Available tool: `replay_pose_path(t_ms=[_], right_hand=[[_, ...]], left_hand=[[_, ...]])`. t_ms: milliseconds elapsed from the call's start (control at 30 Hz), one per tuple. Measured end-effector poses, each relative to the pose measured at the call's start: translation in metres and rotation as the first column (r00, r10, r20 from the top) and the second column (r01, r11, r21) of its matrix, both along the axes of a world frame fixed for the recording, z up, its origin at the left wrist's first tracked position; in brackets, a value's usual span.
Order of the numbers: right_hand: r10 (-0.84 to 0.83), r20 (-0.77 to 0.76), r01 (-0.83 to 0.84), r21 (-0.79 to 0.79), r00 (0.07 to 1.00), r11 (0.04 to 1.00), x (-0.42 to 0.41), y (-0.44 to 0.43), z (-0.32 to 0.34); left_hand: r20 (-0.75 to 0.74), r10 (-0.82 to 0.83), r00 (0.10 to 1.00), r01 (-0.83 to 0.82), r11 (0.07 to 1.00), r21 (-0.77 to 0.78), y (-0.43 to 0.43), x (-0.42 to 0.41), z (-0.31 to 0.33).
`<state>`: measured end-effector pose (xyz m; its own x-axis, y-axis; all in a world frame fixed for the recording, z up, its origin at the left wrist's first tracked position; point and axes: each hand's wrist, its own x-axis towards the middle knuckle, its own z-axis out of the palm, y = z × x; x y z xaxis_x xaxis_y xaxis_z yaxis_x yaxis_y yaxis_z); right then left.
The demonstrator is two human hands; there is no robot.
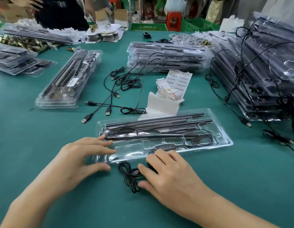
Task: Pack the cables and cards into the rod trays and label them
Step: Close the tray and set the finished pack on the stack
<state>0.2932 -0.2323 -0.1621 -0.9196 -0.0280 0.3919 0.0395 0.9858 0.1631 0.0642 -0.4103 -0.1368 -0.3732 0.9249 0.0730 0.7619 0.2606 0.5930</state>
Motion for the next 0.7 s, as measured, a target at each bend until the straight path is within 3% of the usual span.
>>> replay_pose_path(t_ms=[200,333,467,700], right_hand=[[-0.2,0.024,0.201,-0.188,0.979,0.961,-0.011,-0.034,0.009],[-0.269,0.091,0.282,-0.189,0.959,0.941,-0.017,-0.044,0.01],[-0.263,0.113,0.279,-0.161,0.958,0.947,-0.017,-0.039,0.003],[-0.151,0.003,0.151,-0.099,0.988,0.984,-0.016,-0.031,0.002]], left_hand=[[0.047,0.009,0.999,-0.011,0.999,0.033,0.002,-0.001,0.004],[-0.086,-0.029,0.996,0.027,0.999,-0.019,-0.001,0.002,0.005],[-0.115,-0.05,0.992,0.039,0.995,-0.095,-0.009,0.004,0.003],[-0.144,-0.058,0.988,0.065,0.997,0.042,-0.011,0.006,0.003]])
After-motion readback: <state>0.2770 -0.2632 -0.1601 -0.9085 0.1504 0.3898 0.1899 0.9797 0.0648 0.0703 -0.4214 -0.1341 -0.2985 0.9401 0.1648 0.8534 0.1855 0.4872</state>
